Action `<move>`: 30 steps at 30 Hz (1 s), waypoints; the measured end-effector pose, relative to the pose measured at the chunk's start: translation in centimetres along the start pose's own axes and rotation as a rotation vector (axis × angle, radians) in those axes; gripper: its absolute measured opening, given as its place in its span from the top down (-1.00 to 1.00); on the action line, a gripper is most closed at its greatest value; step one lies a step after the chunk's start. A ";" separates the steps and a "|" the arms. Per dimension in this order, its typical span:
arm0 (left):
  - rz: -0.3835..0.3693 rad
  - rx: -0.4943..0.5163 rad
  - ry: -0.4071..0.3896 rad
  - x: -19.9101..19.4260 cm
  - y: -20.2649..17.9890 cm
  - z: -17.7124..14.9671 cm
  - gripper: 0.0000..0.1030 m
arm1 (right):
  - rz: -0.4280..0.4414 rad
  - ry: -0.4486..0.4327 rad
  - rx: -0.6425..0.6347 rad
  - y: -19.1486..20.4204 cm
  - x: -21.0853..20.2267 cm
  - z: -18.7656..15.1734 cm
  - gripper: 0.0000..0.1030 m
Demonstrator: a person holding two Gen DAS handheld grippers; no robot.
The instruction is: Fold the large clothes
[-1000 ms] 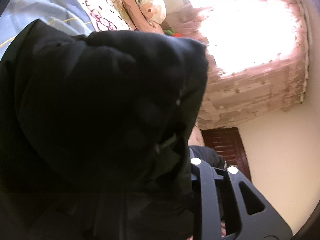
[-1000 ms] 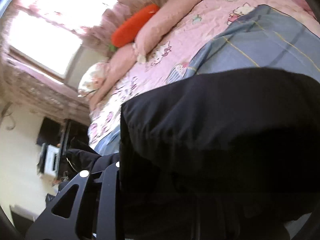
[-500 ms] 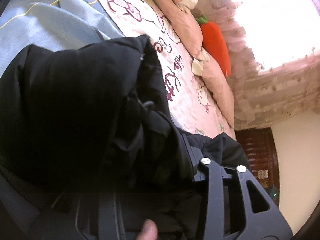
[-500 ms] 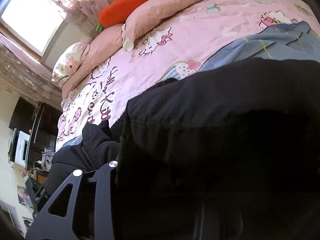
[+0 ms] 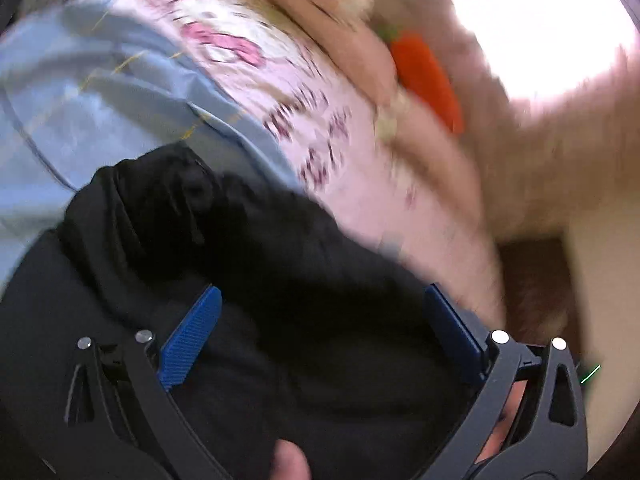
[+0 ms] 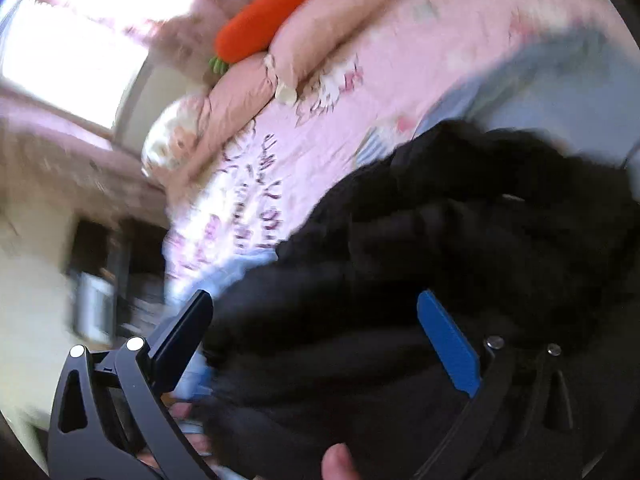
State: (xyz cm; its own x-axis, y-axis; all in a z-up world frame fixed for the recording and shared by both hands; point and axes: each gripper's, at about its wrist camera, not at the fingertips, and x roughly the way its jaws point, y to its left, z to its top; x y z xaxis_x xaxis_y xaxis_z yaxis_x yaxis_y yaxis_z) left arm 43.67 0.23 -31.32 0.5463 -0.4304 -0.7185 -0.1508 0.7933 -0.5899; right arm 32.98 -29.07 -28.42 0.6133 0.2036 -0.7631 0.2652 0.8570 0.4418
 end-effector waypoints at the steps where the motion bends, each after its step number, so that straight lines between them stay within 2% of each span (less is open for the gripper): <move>1: 0.049 0.074 -0.012 -0.3 -0.9 -0.7 -0.96 | -0.069 -0.045 -0.087 0.8 -0.3 -0.5 -0.97; 2: 0.086 0.184 -0.063 -0.8 -2.2 -2.1 -0.96 | -0.156 -0.088 -0.202 1.9 -0.2 -1.2 -0.97; 3: 0.103 0.274 -0.089 -0.6 -3.4 -3.1 -0.96 | -0.282 -0.132 -0.371 3.4 0.9 -2.5 -0.97; 4: 0.113 0.331 -0.091 -0.9 -3.5 -4.6 -0.96 | -0.336 -0.139 -0.461 4.1 2.1 -3.4 -0.97; 7: 0.183 0.486 -0.076 2.2 -4.9 -6.7 -0.96 | -0.395 -0.112 -0.605 4.8 5.6 -4.8 -0.97; 8: 0.194 0.514 -0.070 0.6 -2.9 -8.6 -0.96 | -0.406 -0.124 -0.618 4.8 6.2 -4.6 -0.97; 9: 0.208 0.531 -0.067 1.2 -3.2 -8.3 -0.96 | -0.426 -0.140 -0.619 4.4 6.7 -4.1 -0.97; 10: 0.229 0.542 -0.069 2.0 -3.8 -7.3 -0.96 | -0.425 -0.143 -0.608 4.1 7.4 -3.2 -0.97; 12: 0.268 0.551 -0.061 4.9 -4.8 -5.6 -0.96 | -0.417 -0.087 -0.535 3.0 9.2 -0.8 -0.97; 16: 0.432 0.664 -0.041 10.5 -3.5 -2.7 -0.96 | -0.479 -0.071 -0.464 -0.2 11.3 2.5 -0.97; 18: 0.448 0.628 -0.012 11.8 -1.6 -1.8 -0.96 | -0.429 0.011 -0.313 -3.8 13.0 3.4 -0.97; 19: 0.432 0.576 0.005 11.9 -0.8 -1.2 -0.96 | -0.385 0.060 -0.213 -5.9 13.8 3.8 -0.97; 20: 0.425 0.481 0.006 11.9 0.7 -0.1 -0.96 | -0.363 0.073 -0.146 -7.1 14.0 4.0 -0.97; 22: 0.404 0.327 -0.035 10.6 3.3 1.1 -0.96 | -0.288 0.050 -0.055 -8.9 13.2 3.8 -0.97; 23: 0.370 0.246 -0.053 10.1 4.9 1.5 -0.96 | -0.276 0.042 -0.051 -8.9 13.0 3.4 -0.97; 24: 0.338 0.206 -0.060 9.9 6.0 1.3 -0.96 | -0.280 0.035 -0.067 -8.6 12.9 3.1 -0.97; 26: 0.354 0.218 -0.079 9.4 6.4 0.6 -0.96 | -0.303 0.015 -0.102 -7.7 12.7 2.7 -0.97; 28: 0.387 0.248 -0.086 8.9 5.5 0.3 -0.96 | -0.377 -0.007 -0.160 -6.3 11.9 2.6 -0.97; 29: 0.408 0.303 -0.134 7.7 3.7 -0.2 -0.96 | -0.410 -0.023 -0.207 -5.2 11.6 2.5 -0.97; 30: 0.380 0.367 -0.176 6.4 2.0 -1.1 -0.96 | -0.422 -0.084 -0.316 -3.1 10.7 2.1 -0.97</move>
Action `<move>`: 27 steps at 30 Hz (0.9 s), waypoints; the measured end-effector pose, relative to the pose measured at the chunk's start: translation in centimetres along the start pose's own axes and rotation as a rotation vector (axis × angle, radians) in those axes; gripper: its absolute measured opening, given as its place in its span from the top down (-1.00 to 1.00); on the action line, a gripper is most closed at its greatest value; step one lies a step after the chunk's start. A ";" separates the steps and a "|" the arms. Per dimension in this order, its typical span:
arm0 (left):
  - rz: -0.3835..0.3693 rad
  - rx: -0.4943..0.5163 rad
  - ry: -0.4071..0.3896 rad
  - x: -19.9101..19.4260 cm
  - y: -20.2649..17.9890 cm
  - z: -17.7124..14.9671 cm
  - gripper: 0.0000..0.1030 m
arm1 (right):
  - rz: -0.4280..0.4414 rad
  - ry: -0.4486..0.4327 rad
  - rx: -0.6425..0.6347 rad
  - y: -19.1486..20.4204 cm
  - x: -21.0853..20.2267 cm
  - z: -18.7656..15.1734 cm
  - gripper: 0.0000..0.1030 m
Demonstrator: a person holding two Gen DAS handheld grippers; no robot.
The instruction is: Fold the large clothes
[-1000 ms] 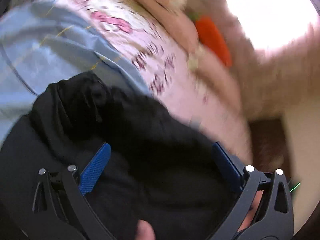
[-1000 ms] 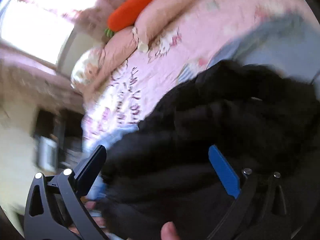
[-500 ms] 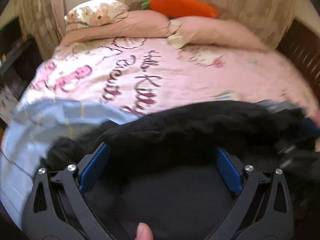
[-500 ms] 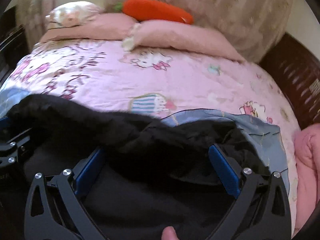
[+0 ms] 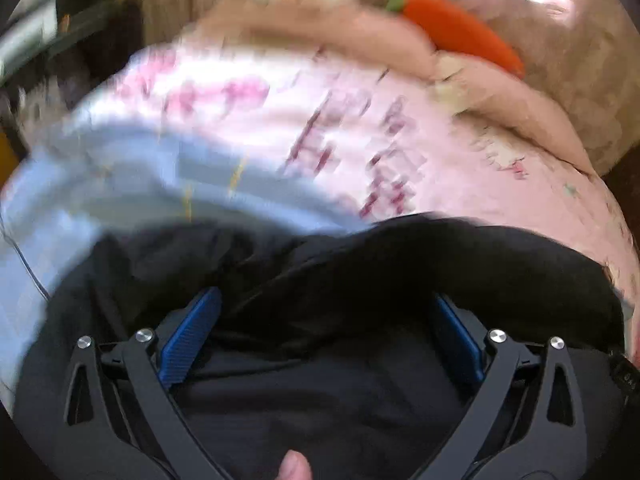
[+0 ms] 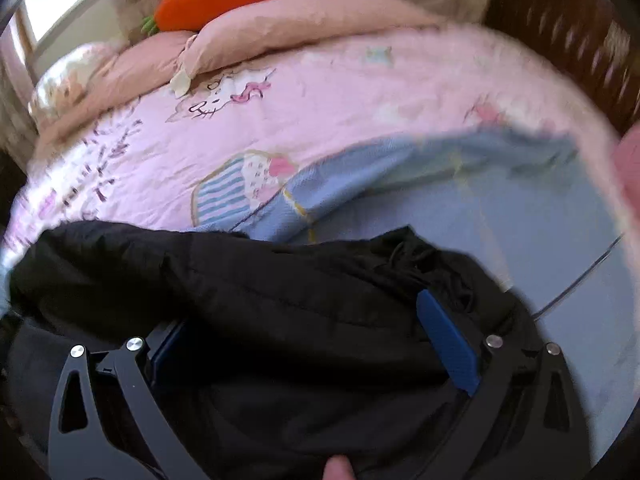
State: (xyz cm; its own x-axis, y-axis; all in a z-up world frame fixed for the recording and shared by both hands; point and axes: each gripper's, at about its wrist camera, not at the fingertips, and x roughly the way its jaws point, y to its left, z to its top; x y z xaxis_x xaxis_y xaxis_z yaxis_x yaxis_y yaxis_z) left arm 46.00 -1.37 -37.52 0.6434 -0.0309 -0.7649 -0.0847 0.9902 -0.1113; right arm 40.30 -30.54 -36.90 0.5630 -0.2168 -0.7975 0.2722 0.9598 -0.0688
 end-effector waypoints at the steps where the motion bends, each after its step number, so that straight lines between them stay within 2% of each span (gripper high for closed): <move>1: -0.027 0.053 -0.051 -1.3 -1.3 0.1 -0.96 | 0.031 -0.086 -0.076 1.4 -1.7 0.0 -0.97; 2: -0.043 0.151 -0.118 -2.9 -3.5 0.1 -0.96 | 0.073 -0.158 -0.145 3.0 -2.9 -0.1 -0.97; 3: -0.017 0.258 -0.156 -3.4 -5.8 -0.1 -0.96 | 0.078 -0.171 -0.203 4.5 -3.0 0.0 -0.97; 5: 0.088 0.449 -0.154 -2.1 -8.8 -1.3 -0.96 | -0.011 -0.109 -0.303 7.0 -1.0 0.4 -0.97; 7: 0.194 0.540 -0.120 0.4 -9.2 -2.1 -0.96 | -0.054 -0.052 -0.291 6.7 1.4 0.7 -0.97; 8: 0.257 0.526 -0.085 2.1 -7.8 -1.9 -0.96 | -0.072 -0.006 -0.215 5.1 2.6 1.1 -0.97; 10: 0.299 0.420 -0.036 3.2 -4.6 -0.7 -0.96 | -0.139 0.063 -0.023 0.4 3.9 1.3 -0.97; 11: 0.345 0.346 -0.016 3.8 -2.0 0.5 -0.96 | -0.105 0.085 0.073 -2.5 4.4 1.0 -0.97; 13: 0.282 0.287 0.020 4.4 1.4 2.0 -0.96 | -0.189 0.126 0.185 -5.9 5.1 0.7 -0.97; 14: 0.350 0.309 0.026 4.6 2.7 2.3 -0.96 | -0.235 0.131 0.242 -8.1 5.2 0.6 -0.97; 15: 0.470 0.348 0.010 4.9 3.7 2.3 -0.96 | -0.224 0.126 0.276 -9.1 5.3 0.5 -0.97; 16: 0.542 0.369 0.017 5.5 5.0 2.0 -0.96 | -0.216 0.137 0.316 -10.2 5.7 0.1 -0.97; 18: 0.448 0.289 0.081 6.3 7.4 1.5 -0.96 | -0.168 0.220 0.367 -10.9 7.8 -0.9 -0.97; 20: 0.416 0.220 0.077 6.2 8.5 1.4 -0.96 | -0.194 0.229 0.326 -10.0 8.7 -1.1 -0.97; 24: 0.455 0.257 0.030 6.3 7.5 0.6 -0.96 | -0.235 0.195 0.288 -8.9 8.8 -1.3 -0.97; 27: 0.437 0.228 0.025 6.2 7.9 0.5 -0.96 | -0.217 0.193 0.307 -9.2 8.7 -1.8 -0.97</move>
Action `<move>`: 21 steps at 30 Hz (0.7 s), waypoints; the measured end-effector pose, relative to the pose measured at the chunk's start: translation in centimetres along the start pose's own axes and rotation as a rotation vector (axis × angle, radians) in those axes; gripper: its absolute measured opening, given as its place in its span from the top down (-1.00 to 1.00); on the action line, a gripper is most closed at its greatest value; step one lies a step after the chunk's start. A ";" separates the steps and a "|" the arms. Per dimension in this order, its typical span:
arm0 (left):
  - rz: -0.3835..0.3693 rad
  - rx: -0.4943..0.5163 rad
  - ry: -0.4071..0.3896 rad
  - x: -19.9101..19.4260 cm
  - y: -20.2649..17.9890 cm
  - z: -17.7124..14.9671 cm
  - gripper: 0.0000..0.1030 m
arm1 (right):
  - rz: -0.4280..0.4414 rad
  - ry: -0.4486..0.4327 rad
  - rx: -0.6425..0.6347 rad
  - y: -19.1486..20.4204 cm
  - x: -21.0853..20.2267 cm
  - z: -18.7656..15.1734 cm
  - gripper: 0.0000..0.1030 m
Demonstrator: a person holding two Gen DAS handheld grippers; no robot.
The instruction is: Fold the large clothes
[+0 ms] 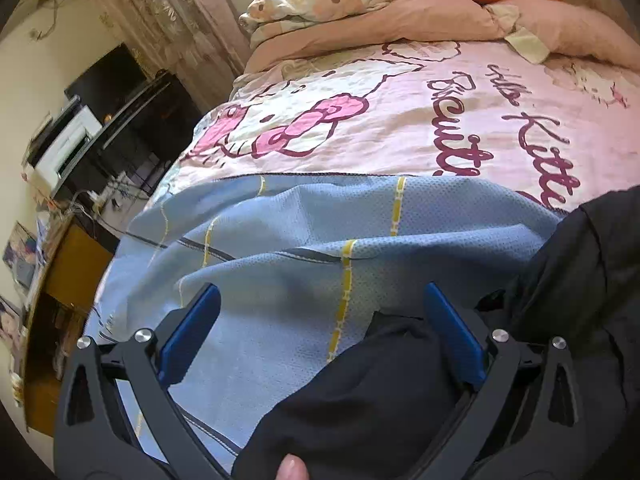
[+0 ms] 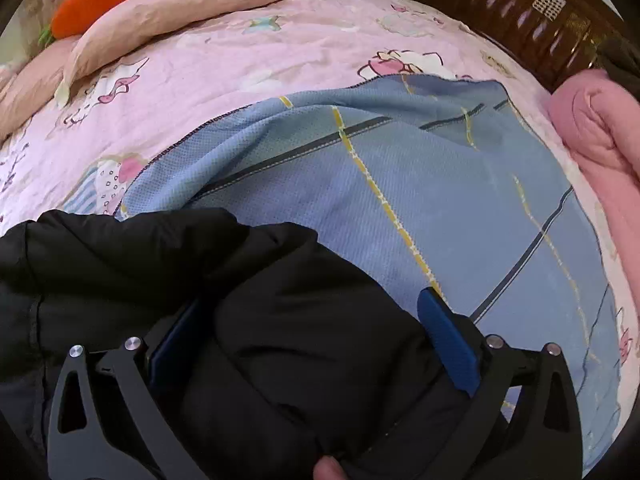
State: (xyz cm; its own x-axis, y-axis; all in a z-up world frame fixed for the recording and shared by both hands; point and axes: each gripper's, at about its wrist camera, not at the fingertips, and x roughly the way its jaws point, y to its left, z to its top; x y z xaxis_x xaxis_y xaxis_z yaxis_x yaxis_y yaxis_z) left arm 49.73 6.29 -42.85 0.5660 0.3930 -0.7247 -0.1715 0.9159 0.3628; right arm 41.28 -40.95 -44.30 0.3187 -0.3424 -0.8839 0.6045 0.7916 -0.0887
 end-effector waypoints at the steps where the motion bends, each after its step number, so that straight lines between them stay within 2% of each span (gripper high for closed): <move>1: -0.006 -0.010 -0.010 -0.3 0.2 0.0 -0.96 | 0.002 0.004 0.000 -0.1 -0.1 0.0 -0.97; 2: -0.003 -0.017 -0.051 -1.2 0.4 0.0 -0.96 | -0.005 -0.002 0.000 -0.2 -0.6 0.1 -0.97; 4: 0.003 -0.039 -0.226 -5.7 1.2 0.3 -0.96 | -0.026 -0.082 -0.012 0.1 -3.6 -0.1 -0.97; 5: -0.048 -0.064 -0.334 -9.3 1.8 0.2 -0.96 | 0.044 -0.182 -0.019 0.0 -7.3 -0.6 -0.97; 6: -0.122 -0.079 -0.369 -11.7 2.1 0.2 -0.96 | 0.124 -0.224 -0.028 0.1 -9.6 -1.1 -0.97; 7: -0.239 -0.104 -0.383 -14.7 2.4 -0.1 -0.96 | 0.252 -0.255 -0.049 0.3 -12.4 -2.2 -0.97; 9: -0.407 -0.144 -0.371 -18.1 2.1 -1.1 -0.96 | 0.402 -0.274 -0.086 1.2 -15.5 -4.5 -0.97; 10: -0.478 -0.166 -0.351 -19.1 1.4 -2.1 -0.96 | 0.442 -0.265 -0.099 1.9 -15.9 -5.7 -0.97; 11: -0.513 -0.166 -0.326 -19.1 0.6 -2.9 -0.96 | 0.468 -0.214 -0.111 3.1 -15.2 -7.1 -0.97; 13: -0.519 -0.122 -0.232 -17.4 -2.4 -5.0 -0.96 | 0.461 -0.107 -0.138 5.0 -12.2 -9.0 -0.97; 14: -0.498 -0.072 -0.158 -15.2 -4.5 -6.4 -0.96 | 0.470 -0.118 -0.129 5.2 -11.1 -9.8 -0.97; 15: -0.512 -0.072 -0.119 -13.4 -5.4 -7.8 -0.96 | 0.495 -0.159 -0.112 4.9 -11.0 -10.4 -0.97; 17: -0.575 -0.181 -0.138 -12.2 -4.2 -9.1 -0.96 | 0.477 -0.231 -0.130 4.9 -11.3 -11.5 -0.97; 19: -0.577 -0.179 -0.149 -12.1 -4.2 -9.6 -0.96 | 0.439 -0.267 -0.160 5.2 -11.6 -12.3 -0.97; 21: -0.565 -0.162 -0.138 -12.4 -4.2 -9.5 -0.96 | 0.428 -0.242 -0.170 5.2 -12.0 -11.9 -0.97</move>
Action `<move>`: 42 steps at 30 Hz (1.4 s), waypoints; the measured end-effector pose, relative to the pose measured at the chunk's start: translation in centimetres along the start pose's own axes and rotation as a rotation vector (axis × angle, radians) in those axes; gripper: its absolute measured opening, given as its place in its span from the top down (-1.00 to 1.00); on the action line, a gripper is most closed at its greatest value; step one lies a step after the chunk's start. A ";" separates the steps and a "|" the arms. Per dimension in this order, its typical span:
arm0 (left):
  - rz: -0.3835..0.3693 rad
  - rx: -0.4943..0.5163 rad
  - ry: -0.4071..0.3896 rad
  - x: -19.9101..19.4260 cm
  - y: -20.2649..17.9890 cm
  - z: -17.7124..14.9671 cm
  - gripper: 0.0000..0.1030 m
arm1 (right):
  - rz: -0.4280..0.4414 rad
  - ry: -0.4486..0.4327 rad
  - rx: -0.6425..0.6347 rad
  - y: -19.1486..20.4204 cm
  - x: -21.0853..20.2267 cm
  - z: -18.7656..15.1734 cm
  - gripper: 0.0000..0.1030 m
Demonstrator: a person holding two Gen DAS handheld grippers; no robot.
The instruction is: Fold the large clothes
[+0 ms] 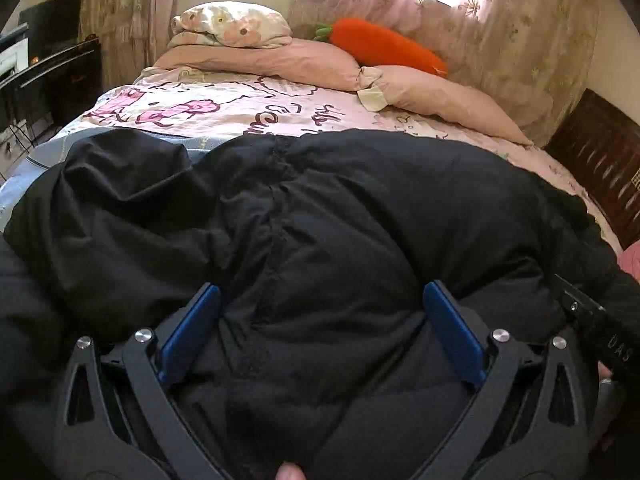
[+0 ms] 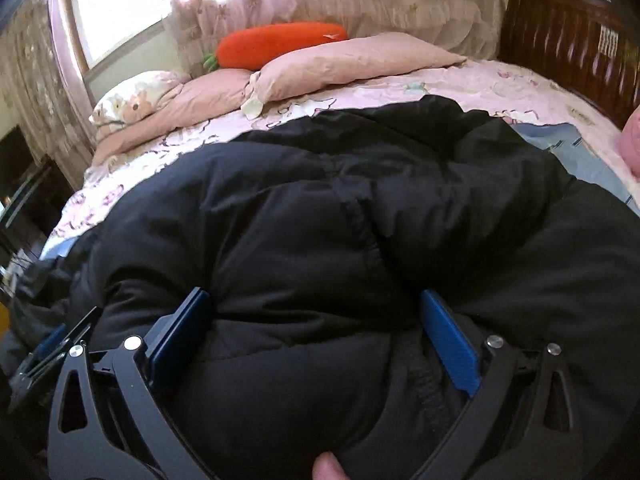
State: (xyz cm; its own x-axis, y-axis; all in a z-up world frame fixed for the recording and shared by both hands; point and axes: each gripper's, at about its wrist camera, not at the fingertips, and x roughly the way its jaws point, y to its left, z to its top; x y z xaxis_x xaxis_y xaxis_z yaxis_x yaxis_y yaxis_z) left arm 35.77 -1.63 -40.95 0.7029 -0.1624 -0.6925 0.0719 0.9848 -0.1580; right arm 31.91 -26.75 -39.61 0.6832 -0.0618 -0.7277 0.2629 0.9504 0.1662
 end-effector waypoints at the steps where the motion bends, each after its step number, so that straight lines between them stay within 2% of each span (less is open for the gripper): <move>1: 0.034 0.007 0.003 -0.7 0.1 0.6 -0.96 | -0.003 0.016 -0.006 -0.1 -0.4 0.5 -0.97; 2: 0.078 0.008 -0.021 -1.6 0.2 0.8 -0.96 | -0.029 -0.001 -0.029 -0.6 -1.5 1.3 -0.97; 3: 0.127 -0.003 -0.081 -3.4 0.9 1.2 -0.96 | -0.067 -0.039 -0.048 -1.1 -2.3 1.3 -0.97; 4: 0.149 -0.023 -0.121 -4.4 1.7 1.3 -0.96 | -0.130 -0.078 -0.070 -2.3 -2.9 1.6 -0.97; 5: 0.189 -0.075 -0.159 -5.6 3.5 1.3 -0.96 | -0.218 -0.082 -0.069 -4.6 -2.7 1.7 -0.97; 6: 0.222 -0.102 -0.156 -5.6 4.7 1.1 -0.96 | -0.273 -0.055 -0.043 -6.6 -2.1 1.5 -0.97; 7: 0.249 -0.125 -0.150 -5.4 5.8 0.9 -0.96 | -0.283 -0.023 0.003 -8.8 -1.4 1.0 -0.97; 8: 0.256 -0.198 -0.142 -5.0 7.5 0.3 -0.96 | -0.245 -0.023 0.040 -10.1 -1.2 0.4 -0.97; 9: 0.226 -0.274 -0.141 -4.7 8.7 -0.2 -0.96 | -0.232 -0.038 0.061 -10.9 -1.3 -0.4 -0.97; 10: 0.227 -0.295 -0.134 -4.2 8.9 -0.4 -0.96 | -0.259 -0.050 0.027 -10.3 -1.4 -1.0 -0.97; 12: 0.232 -0.222 -0.132 -3.6 7.8 -0.2 -0.96 | -0.313 -0.073 -0.030 -9.1 -1.6 -1.9 -0.97; 15: 0.249 -0.110 -0.121 -3.2 6.1 -0.8 -0.96 | -0.307 -0.097 0.001 -9.9 -2.2 -3.1 -0.97; 19: 0.211 -0.110 -0.143 -3.7 6.7 -2.3 -0.96 | -0.284 -0.106 0.005 -10.5 -3.0 -4.4 -0.97; 23: 0.211 -0.076 -0.132 -3.9 6.4 -3.3 -0.96 | -0.267 -0.108 -0.002 -10.6 -3.7 -6.0 -0.97; 24: 0.215 -0.062 -0.119 -3.9 6.3 -3.3 -0.96 | -0.268 -0.109 -0.004 -10.5 -3.8 -6.1 -0.97; 26: 0.246 0.012 -0.012 -3.3 5.6 -2.8 -0.96 | -0.274 -0.089 -0.012 -10.3 -3.9 -5.7 -0.97; 28: 0.334 0.096 0.074 -3.9 4.5 -2.0 -0.96 | -0.286 -0.008 -0.007 -10.0 -4.9 -4.6 -0.97; 29: 0.402 0.149 0.059 -5.9 3.8 -1.7 -0.96 | -0.277 0.012 0.016 -9.7 -7.1 -3.9 -0.97; 30: 0.440 0.198 0.005 -8.8 3.0 -1.6 -0.96 | -0.248 -0.003 0.032 -9.5 -9.0 -3.5 -0.97; 31: 0.455 0.226 -0.037 -11.0 2.4 -1.6 -0.96 | -0.195 -0.029 0.046 -9.1 -12.4 -3.4 -0.97; 32: 0.483 0.260 -0.091 -15.3 1.5 -1.6 -0.96 | -0.168 -0.049 0.034 -8.3 -16.1 -3.4 -0.97; 33: 0.516 0.272 -0.109 -18.2 1.0 -1.5 -0.96 | -0.174 -0.062 0.014 -7.6 -18.8 -3.6 -0.97; 35: 0.592 0.297 -0.127 -24.7 -0.5 -1.3 -0.96 | -0.225 -0.098 -0.056 -5.8 -25.9 -4.2 -0.97; 38: 0.727 0.350 -0.175 -35.7 -3.3 -0.9 -0.96 | -0.405 -0.091 -0.222 -2.5 -37.1 -5.4 -0.97; 39: 0.736 0.354 -0.188 -39.3 -3.9 -0.8 -0.96 | -0.436 -0.076 -0.239 -2.1 -39.3 -5.6 -0.97; 40: 0.701 0.353 -0.181 -42.8 -4.3 -0.6 -0.96 | -0.448 -0.060 -0.247 -1.7 -42.0 -5.9 -0.97; 41: 0.658 0.350 -0.161 -44.9 -4.5 -0.5 -0.96 | -0.440 -0.046 -0.237 -1.5 -44.3 -6.2 -0.97; 42: 0.588 0.326 -0.115 -47.6 -4.5 -0.5 -0.96 | -0.372 -0.021 -0.177 -1.7 -47.8 -6.7 -0.97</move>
State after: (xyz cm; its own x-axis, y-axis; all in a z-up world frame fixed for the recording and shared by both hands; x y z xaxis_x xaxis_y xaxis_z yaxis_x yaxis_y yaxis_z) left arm 1.65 1.67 -7.63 0.7599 0.3955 -0.5159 -0.1488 0.8783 0.4543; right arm -5.69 -23.37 -9.57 0.5782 -0.4156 -0.7021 0.3746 0.8997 -0.2240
